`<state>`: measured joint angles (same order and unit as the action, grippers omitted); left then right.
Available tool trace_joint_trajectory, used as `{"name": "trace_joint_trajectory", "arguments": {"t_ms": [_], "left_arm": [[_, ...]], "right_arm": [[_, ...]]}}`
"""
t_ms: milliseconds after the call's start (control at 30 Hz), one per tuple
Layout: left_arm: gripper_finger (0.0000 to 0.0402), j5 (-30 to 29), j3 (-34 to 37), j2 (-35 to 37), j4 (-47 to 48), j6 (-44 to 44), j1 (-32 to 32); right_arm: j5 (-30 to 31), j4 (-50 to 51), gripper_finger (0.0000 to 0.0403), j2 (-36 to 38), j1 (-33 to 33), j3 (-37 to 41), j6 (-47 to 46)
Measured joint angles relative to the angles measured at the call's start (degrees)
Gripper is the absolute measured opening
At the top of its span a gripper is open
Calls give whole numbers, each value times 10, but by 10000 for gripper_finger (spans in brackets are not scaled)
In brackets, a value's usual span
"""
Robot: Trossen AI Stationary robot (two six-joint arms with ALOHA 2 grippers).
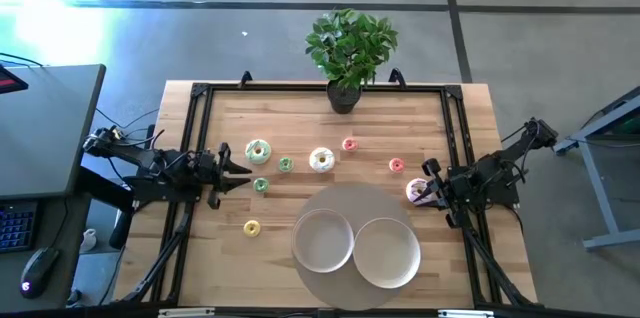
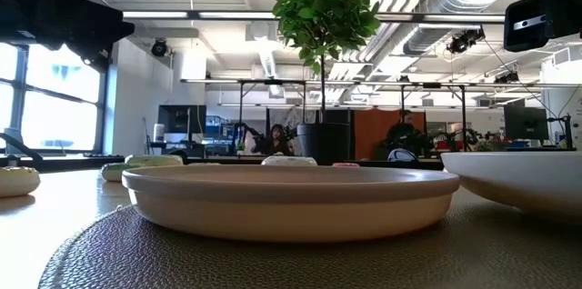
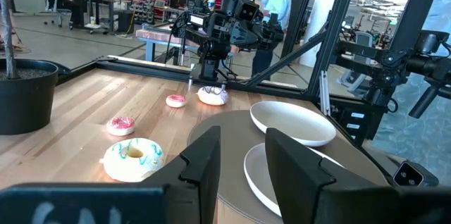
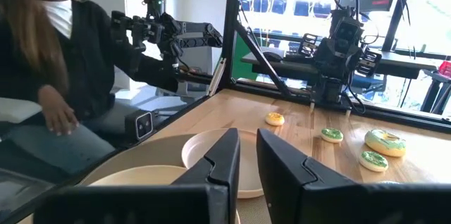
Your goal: Pick & Place donuts
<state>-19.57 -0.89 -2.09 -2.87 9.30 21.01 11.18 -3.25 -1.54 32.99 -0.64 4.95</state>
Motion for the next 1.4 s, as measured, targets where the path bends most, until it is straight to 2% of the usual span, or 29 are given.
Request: {"name": "trace_joint_trajectory", "arguments": {"t_ms": [800, 967, 1100, 1400], "left_arm": [[113, 0, 0, 0, 0, 0, 0], [113, -1, 0, 0, 0, 0, 0], [113, -36, 0, 0, -2, 0, 0], [113, -42, 0, 0, -2, 1, 0]], "right_arm": [[0, -1, 49, 0, 0, 0, 1], [9, -45, 52, 0, 0, 0, -42], [8, -50, 51, 0, 0, 0, -47], [7, -55, 50, 0, 0, 0, -45]]}}
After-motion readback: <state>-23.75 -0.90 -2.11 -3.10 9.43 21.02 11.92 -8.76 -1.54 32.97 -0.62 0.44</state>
